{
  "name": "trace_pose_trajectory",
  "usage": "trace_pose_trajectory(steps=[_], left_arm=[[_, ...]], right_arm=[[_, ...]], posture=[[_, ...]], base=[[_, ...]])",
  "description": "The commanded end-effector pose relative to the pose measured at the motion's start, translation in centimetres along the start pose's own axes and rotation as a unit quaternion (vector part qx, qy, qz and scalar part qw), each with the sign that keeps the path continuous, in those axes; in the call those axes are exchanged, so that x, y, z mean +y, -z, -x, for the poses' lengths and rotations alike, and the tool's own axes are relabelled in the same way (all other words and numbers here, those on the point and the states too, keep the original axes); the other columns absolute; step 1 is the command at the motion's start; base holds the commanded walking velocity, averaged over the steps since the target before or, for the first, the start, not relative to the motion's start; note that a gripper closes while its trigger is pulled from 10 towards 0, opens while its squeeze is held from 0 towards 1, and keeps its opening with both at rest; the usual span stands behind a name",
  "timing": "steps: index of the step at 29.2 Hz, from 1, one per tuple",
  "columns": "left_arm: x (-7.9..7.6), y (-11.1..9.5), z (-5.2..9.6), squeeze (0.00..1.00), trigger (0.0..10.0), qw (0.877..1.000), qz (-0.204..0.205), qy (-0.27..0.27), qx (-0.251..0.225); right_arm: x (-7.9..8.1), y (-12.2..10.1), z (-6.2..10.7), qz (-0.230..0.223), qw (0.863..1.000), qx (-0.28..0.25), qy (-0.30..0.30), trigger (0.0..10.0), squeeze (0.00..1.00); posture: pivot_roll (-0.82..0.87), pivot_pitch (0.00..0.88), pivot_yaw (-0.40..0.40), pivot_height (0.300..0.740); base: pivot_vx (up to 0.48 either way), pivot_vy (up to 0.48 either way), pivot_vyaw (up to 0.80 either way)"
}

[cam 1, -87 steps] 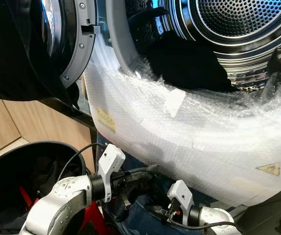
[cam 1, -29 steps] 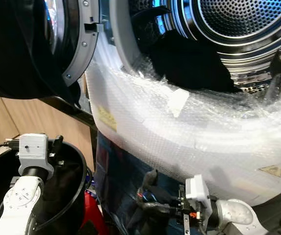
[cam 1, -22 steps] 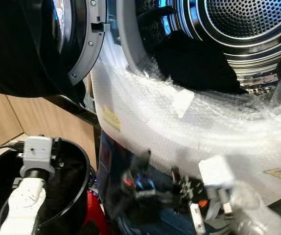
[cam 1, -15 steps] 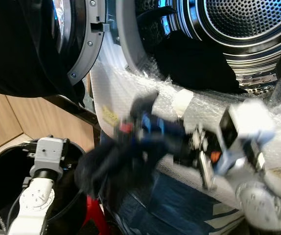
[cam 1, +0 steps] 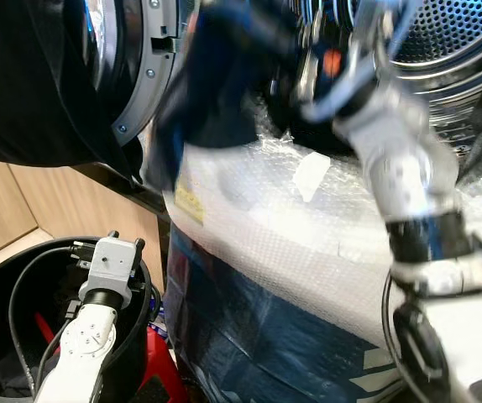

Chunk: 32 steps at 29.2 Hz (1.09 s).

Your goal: Clothes washing

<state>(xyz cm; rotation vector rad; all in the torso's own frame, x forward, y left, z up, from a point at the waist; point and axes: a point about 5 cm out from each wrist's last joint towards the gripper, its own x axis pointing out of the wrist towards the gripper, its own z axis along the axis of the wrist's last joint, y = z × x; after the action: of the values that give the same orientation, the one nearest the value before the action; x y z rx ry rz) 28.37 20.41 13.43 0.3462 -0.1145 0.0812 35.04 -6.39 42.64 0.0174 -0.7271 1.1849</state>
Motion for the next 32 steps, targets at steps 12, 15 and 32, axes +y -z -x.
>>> trace_pose_trajectory(steps=[12, 15, 32], left_arm=[[-0.9, 0.3, 0.3, 0.00, 10.0, 1.000, -0.003, 0.007, 0.003], [-1.1, 0.2, 0.3, 0.00, 10.0, 1.000, -0.001, 0.008, 0.002], [-1.8, 0.0, 0.1, 0.00, 10.0, 0.999, 0.002, 0.042, 0.011]], right_arm=[[-9.7, -5.6, 6.0, 0.133, 0.808, 0.081, 0.568, 0.0, 0.00], [-10.4, -6.1, 8.3, 0.160, 0.742, 0.095, 0.644, 0.0, 0.00], [-8.9, 1.5, 8.0, 0.088, 0.762, 0.189, 0.613, 10.0, 1.00]], posture=[[0.12, 0.013, -0.136, 0.740], [0.12, 0.012, -0.137, 0.740], [0.12, 0.020, -0.116, 0.740]], base=[[0.000, 0.000, 0.00], [0.000, 0.000, 0.00], [0.000, 0.000, 0.00]])
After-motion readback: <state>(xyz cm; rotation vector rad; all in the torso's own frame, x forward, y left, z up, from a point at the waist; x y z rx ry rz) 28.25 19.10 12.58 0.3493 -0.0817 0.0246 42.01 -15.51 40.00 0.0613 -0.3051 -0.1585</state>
